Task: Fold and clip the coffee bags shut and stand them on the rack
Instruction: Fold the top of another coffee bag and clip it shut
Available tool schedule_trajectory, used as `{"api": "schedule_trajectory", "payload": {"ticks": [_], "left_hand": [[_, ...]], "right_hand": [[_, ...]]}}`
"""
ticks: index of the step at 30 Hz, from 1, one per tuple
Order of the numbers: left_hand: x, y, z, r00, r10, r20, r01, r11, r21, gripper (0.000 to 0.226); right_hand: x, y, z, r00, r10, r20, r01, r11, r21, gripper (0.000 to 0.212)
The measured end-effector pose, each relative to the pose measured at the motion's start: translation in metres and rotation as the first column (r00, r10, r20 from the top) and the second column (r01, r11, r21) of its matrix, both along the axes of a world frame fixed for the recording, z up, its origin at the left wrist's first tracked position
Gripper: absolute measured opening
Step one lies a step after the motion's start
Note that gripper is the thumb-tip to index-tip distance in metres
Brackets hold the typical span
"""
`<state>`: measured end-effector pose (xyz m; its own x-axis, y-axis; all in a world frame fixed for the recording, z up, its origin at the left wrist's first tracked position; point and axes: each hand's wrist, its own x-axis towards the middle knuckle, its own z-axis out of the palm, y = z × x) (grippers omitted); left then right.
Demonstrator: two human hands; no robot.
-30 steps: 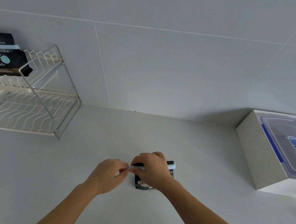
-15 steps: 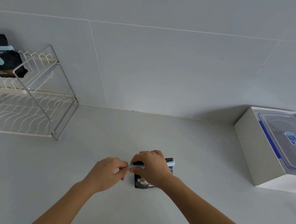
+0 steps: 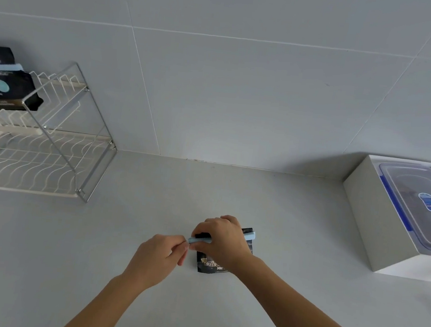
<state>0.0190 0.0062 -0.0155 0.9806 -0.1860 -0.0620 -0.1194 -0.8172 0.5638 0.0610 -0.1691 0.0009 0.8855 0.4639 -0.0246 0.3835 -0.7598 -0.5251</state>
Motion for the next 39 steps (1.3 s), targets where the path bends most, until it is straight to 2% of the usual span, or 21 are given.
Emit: {"api": "schedule_trajectory", "payload": {"ticks": [3, 4, 6, 8, 11, 15, 19, 23, 25, 29, 33, 36, 39], "left_hand": [[0.001, -0.005, -0.005, 0.994, 0.076, -0.076, -0.082, 0.992, -0.093, 0.037], [0.002, -0.006, -0.007, 0.986, 0.094, -0.137, -0.116, 0.979, -0.167, 0.039], [0.004, -0.008, -0.008, 0.953, 0.113, -0.282, -0.213, 0.91, -0.355, 0.041], [0.007, -0.012, -0.01, 0.926, 0.099, -0.365, -0.264, 0.86, -0.436, 0.04], [0.009, -0.019, -0.016, 0.908, 0.037, -0.417, -0.257, 0.835, -0.486, 0.033], [0.007, -0.024, -0.02, 0.891, 0.029, -0.453, -0.35, 0.68, -0.644, 0.03], [0.004, -0.035, -0.022, 0.895, 0.085, -0.438, -0.403, 0.575, -0.712, 0.034], [0.001, -0.04, -0.034, 0.878, 0.189, -0.439, -0.46, 0.582, -0.671, 0.03], [0.0, -0.04, -0.039, 0.88, 0.216, -0.423, -0.462, 0.597, -0.656, 0.029], [0.002, -0.043, -0.04, 0.881, 0.224, -0.417, -0.463, 0.588, -0.663, 0.029], [0.007, -0.045, -0.04, 0.869, 0.181, -0.46, -0.47, 0.595, -0.653, 0.036], [0.005, -0.044, -0.042, 0.869, 0.139, -0.476, -0.452, 0.614, -0.647, 0.039], [0.0, -0.045, -0.042, 0.881, 0.123, -0.457, -0.418, 0.657, -0.628, 0.042]], "right_hand": [[0.0, -0.001, 0.006, 0.999, 0.03, -0.023, -0.029, 0.998, 0.051, 0.026], [-0.001, -0.002, 0.008, 0.999, 0.03, -0.027, -0.027, 0.996, 0.085, 0.025], [-0.001, -0.006, 0.011, 1.0, 0.012, -0.02, -0.01, 0.991, 0.132, 0.018], [-0.002, -0.009, 0.013, 1.0, 0.028, 0.0, -0.028, 0.993, 0.113, 0.016], [-0.004, -0.008, 0.013, 0.997, 0.078, 0.018, -0.078, 0.996, 0.044, 0.015], [-0.007, -0.007, 0.01, 0.989, 0.056, 0.139, -0.064, 0.996, 0.055, 0.016], [-0.011, -0.009, 0.007, 0.983, 0.069, 0.172, -0.087, 0.991, 0.103, 0.013], [-0.022, -0.012, 0.001, 0.968, 0.125, 0.217, -0.144, 0.987, 0.073, 0.014], [-0.024, -0.01, 0.0, 0.976, 0.122, 0.179, -0.138, 0.988, 0.075, 0.014], [-0.014, -0.009, 0.009, 0.998, 0.052, 0.046, -0.056, 0.995, 0.086, 0.013], [-0.011, -0.011, 0.009, 0.998, 0.047, 0.041, -0.046, 0.999, -0.029, 0.021], [-0.015, -0.014, 0.005, 0.996, 0.038, 0.08, -0.039, 0.999, 0.01, 0.021], [-0.025, -0.017, -0.002, 0.991, 0.012, 0.134, -0.028, 0.993, 0.118, 0.016]]}}
